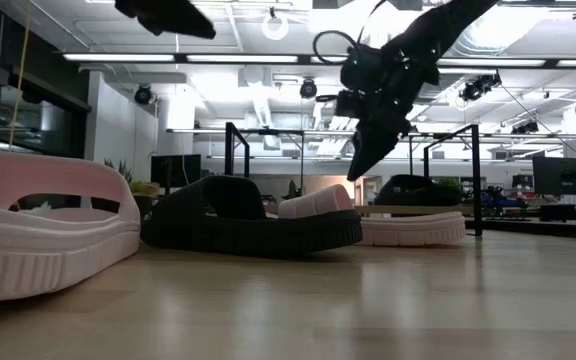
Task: Pick and place slides into the shelf
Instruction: Put the black slide on the shelf
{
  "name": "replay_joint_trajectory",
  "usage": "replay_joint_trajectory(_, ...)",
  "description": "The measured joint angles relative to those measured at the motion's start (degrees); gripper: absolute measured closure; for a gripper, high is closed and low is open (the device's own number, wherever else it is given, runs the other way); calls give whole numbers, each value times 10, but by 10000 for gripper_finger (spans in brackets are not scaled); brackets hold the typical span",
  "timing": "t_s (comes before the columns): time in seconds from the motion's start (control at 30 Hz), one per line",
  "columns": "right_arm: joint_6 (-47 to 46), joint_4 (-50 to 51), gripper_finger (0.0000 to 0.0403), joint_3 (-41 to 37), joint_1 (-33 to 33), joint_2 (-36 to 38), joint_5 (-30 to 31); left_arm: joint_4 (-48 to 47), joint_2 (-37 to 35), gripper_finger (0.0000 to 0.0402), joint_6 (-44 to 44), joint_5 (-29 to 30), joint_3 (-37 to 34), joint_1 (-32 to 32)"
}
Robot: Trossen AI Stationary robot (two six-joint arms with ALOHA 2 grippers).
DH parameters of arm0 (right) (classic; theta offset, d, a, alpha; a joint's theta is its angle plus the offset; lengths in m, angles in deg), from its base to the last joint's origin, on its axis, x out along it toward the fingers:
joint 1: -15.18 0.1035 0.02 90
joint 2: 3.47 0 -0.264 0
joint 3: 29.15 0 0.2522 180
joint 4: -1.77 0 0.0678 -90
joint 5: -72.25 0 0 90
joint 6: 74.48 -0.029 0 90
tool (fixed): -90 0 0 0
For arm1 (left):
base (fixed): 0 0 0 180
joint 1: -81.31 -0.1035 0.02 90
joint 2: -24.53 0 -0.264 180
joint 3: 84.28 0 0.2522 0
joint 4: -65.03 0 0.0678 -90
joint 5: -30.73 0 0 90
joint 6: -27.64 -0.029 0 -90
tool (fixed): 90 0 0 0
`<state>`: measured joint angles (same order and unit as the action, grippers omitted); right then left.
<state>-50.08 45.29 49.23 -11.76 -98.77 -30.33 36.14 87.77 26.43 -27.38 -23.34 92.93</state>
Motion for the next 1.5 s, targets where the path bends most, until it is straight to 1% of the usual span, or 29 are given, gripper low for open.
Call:
replay_joint_trajectory(0.13, -58, -1, 299, 16, 37, 0, 0, -35, 0, 273, 2, 25, 0, 0)
replay_joint_trajectory(0.37, -130, -6, 299, 49, 117, 0, -17, -49, 0, 273, 2, 26, 0, 0)
replay_joint_trajectory(0.5, -141, -12, 299, 58, 172, 0, -18, -50, -6, 273, 3, 26, 0, 0)
replay_joint_trajectory(0.6, -141, -16, 299, 58, 214, 0, -7, -55, -17, 273, 16, 26, 0, 0)
replay_joint_trajectory(0.7, -141, -22, 299, 58, 256, 0, 24, -65, -30, 273, 32, 26, 0, 0)
replay_joint_trajectory(0.87, -152, -42, 299, 58, 314, 0, 99, -85, -43, 273, 71, 16, 0, 0)
replay_joint_trajectory(1.0, -151, -57, 299, 58, 344, 0, 127, -87, -45, 273, 92, 9, 0, 0)
replay_joint_trajectory(1.2, -154, -83, 299, 58, 368, 0, 154, -78, -45, 273, 112, 8, 0, 0)
replay_joint_trajectory(1.33, -154, -93, 299, 58, 377, 0, 203, -78, -45, 273, 142, 1, 0, 0)
replay_joint_trajectory(1.5, -154, -93, 299, 58, 384, 0, 264, -78, -45, 273, 161, -28, 0, 0)
